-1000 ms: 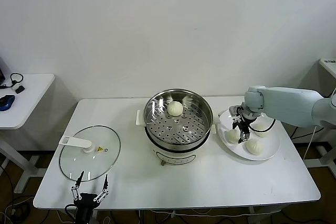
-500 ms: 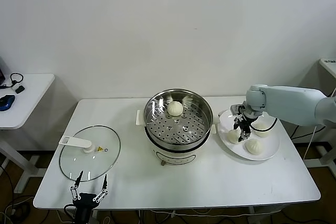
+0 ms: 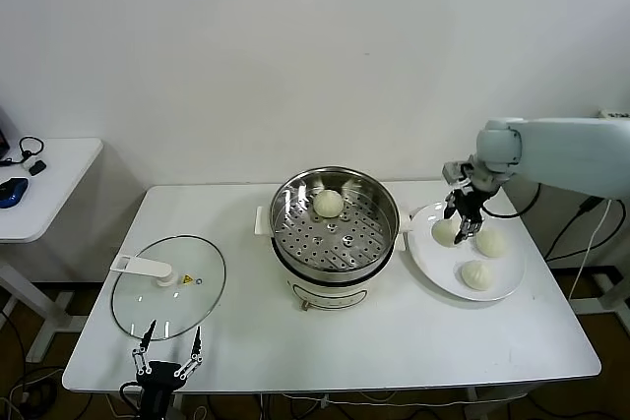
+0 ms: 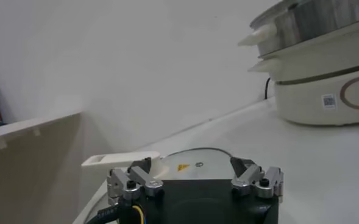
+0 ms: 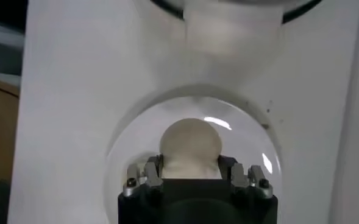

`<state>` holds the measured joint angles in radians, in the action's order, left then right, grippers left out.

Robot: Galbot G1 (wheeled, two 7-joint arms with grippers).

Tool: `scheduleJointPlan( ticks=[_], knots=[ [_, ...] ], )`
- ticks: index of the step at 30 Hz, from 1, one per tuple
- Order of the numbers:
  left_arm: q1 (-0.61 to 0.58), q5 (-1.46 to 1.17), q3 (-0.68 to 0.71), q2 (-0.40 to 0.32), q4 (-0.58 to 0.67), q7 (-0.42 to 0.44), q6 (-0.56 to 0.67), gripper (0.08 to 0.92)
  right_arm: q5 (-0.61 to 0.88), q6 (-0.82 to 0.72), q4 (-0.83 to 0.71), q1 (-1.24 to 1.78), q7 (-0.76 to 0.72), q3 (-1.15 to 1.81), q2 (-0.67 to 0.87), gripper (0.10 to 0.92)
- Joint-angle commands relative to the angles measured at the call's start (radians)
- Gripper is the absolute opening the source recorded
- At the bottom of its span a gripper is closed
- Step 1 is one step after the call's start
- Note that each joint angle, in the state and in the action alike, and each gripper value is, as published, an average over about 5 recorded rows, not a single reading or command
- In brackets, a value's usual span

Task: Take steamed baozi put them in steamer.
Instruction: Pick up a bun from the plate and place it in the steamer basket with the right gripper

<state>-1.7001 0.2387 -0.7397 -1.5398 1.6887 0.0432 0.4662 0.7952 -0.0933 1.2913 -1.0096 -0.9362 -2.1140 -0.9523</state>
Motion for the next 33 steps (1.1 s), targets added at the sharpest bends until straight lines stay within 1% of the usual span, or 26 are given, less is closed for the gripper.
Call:
scheduleJointPlan(
  ticks=[1,6,13,23,33],
  knots=[
    [-0.011,-0.003,0.002,0.001,0.009,0.001,-0.003,0.823,0.151,-0.007,0.182,-0.289,-0.023,-0.1,-0.028,0.611],
    [-0.013,-0.003,0.007,0.001,0.01,0.001,-0.004,0.823,0.22,-0.026,0.212,-0.323,-0.02,-0.044,-0.088,0.611],
    [-0.012,-0.002,0.01,0.002,0.014,0.003,-0.007,0.823,0.276,-0.079,0.194,-0.264,0.029,0.084,-0.212,0.611],
    [-0.005,-0.01,0.005,0.003,0.02,0.007,-0.019,0.823,0.272,-0.148,0.035,-0.009,0.116,0.236,-0.384,0.613],
    [-0.001,-0.012,0.001,0.001,0.016,0.009,-0.022,0.823,0.244,-0.176,-0.062,0.147,0.147,0.287,-0.462,0.614]
  ],
)
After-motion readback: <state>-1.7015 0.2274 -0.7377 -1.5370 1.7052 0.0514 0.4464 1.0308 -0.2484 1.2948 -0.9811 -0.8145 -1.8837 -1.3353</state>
